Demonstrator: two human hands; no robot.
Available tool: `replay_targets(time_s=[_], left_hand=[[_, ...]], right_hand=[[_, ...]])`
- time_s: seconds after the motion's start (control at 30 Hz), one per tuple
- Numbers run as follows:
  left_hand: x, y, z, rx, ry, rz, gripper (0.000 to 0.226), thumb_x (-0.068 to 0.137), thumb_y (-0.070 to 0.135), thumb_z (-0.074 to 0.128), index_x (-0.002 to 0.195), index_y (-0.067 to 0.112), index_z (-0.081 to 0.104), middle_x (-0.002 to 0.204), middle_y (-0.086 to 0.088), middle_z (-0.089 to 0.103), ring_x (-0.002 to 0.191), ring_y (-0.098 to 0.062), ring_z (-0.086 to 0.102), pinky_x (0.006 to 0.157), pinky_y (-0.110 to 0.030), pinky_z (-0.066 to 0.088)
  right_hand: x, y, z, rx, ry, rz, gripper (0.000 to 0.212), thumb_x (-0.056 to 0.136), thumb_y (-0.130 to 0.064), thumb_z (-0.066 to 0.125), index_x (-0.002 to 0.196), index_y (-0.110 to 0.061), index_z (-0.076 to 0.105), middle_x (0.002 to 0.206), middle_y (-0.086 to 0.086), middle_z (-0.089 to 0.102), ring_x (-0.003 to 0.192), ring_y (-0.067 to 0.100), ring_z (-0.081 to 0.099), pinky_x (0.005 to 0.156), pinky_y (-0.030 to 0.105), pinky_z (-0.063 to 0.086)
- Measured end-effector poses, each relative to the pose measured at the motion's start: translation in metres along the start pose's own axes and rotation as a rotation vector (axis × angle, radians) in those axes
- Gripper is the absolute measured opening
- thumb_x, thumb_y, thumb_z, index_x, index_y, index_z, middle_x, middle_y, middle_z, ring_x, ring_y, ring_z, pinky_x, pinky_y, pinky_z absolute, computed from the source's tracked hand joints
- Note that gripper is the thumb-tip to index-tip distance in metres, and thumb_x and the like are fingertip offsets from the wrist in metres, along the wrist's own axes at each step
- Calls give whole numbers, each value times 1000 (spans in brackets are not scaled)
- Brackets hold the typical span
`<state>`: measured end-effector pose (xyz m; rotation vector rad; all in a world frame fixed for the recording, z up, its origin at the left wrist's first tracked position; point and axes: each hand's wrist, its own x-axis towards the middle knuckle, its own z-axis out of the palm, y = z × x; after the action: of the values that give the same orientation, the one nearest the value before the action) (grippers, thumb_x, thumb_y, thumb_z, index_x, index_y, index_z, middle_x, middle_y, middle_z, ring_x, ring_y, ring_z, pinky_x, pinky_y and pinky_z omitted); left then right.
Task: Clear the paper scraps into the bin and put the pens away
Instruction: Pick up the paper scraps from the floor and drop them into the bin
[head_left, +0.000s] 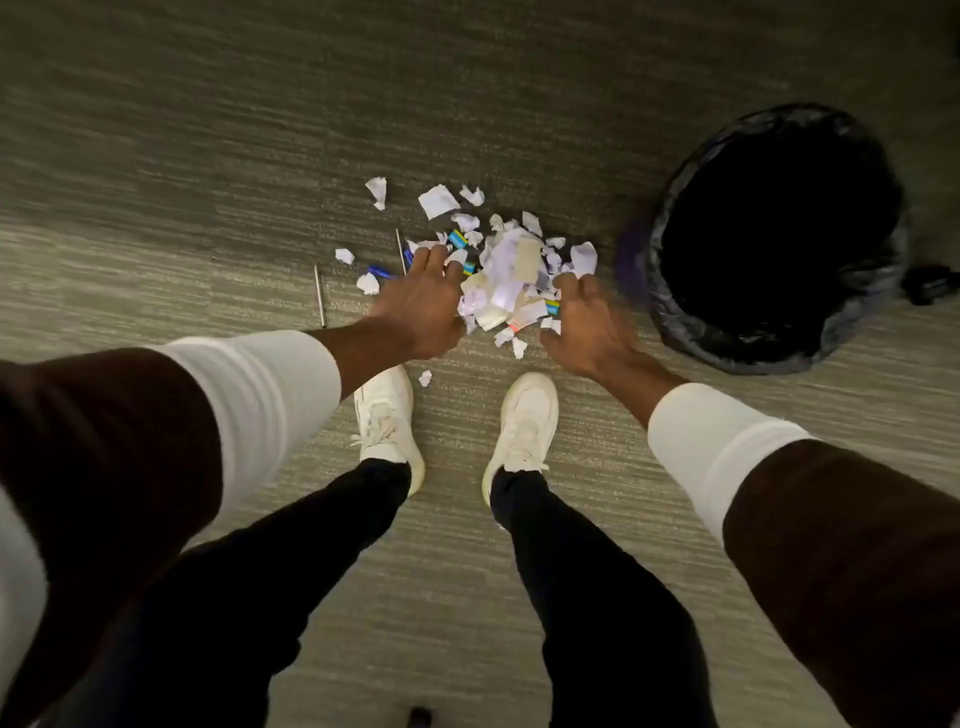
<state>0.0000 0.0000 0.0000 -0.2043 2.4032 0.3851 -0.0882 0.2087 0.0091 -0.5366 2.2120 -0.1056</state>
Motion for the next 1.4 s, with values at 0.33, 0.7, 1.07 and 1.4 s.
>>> replay_targets(time_s=[0.33, 0.7, 1.07, 1.4], left_hand=[[125, -39, 101, 49, -71, -40, 119, 73, 58, 89, 161, 14, 21, 170, -27, 13, 157, -51, 23, 104, -66, 52], [174, -43, 162, 149, 14, -6, 127, 77, 32, 89, 170, 18, 4, 169, -37, 6, 152, -62, 24, 115, -63, 44], [176, -44, 171, -11, 185, -6, 72, 82, -15, 65, 147, 11, 49, 155, -23, 32, 125, -46, 57, 85, -51, 64], [145, -43, 127, -174, 222, -49, 47, 84, -14, 64, 127, 5, 70, 137, -22, 52, 119, -44, 63, 96, -50, 60]], right_hand=[[114, 38, 76, -93, -30, -13, 129, 72, -65, 84, 163, -43, -3, 169, 26, -4, 156, 53, 16, 109, 68, 46], [171, 36, 140, -271, 202, -121, 122, 72, -73, 76, 165, -43, 3, 170, 32, 1, 153, 60, 14, 107, 67, 45], [200, 33, 149, -226, 220, -183, 88, 78, -40, 83, 154, -36, 41, 162, 23, 26, 144, 46, 32, 86, 51, 60], [175, 32, 122, 113, 305, -130, 51, 75, -6, 77, 124, -20, 69, 134, 18, 55, 116, 41, 61, 90, 43, 57]])
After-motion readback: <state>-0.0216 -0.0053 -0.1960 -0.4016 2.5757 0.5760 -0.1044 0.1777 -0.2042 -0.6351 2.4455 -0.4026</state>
